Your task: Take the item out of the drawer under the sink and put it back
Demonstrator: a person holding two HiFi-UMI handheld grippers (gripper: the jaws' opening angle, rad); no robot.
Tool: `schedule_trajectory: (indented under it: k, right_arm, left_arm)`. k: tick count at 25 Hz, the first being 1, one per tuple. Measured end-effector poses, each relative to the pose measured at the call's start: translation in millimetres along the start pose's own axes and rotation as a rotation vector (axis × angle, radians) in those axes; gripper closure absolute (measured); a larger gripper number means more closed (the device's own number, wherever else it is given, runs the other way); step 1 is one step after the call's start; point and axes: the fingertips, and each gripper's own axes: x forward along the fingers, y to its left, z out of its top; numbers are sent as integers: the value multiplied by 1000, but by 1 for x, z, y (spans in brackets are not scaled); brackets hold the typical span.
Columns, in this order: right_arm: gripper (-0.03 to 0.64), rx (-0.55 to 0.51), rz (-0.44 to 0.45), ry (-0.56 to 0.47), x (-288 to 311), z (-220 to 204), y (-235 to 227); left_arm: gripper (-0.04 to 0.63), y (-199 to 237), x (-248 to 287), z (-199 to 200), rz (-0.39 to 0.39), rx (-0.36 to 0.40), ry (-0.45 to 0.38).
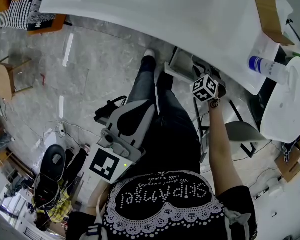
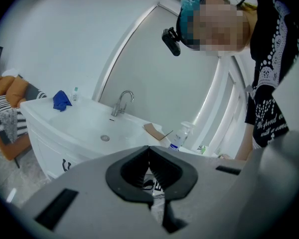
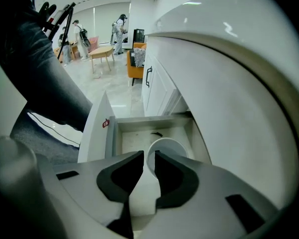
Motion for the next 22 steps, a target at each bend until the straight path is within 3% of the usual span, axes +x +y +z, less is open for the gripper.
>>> schedule_trajectory:
  k: [9,17,22]
  right_arm:
    - [579,59,-109,-96,-36,16,-8]
    - [598,191,-112,-167,-61,32,0]
    - [598,206,-134,-225,-80,44,0]
  left_arm:
    - [591,-6,3,4,-13,6,-39]
    - [591,-5,-1,15,2,3,-92]
    - [591,-5,-2,20,-29,34,-119]
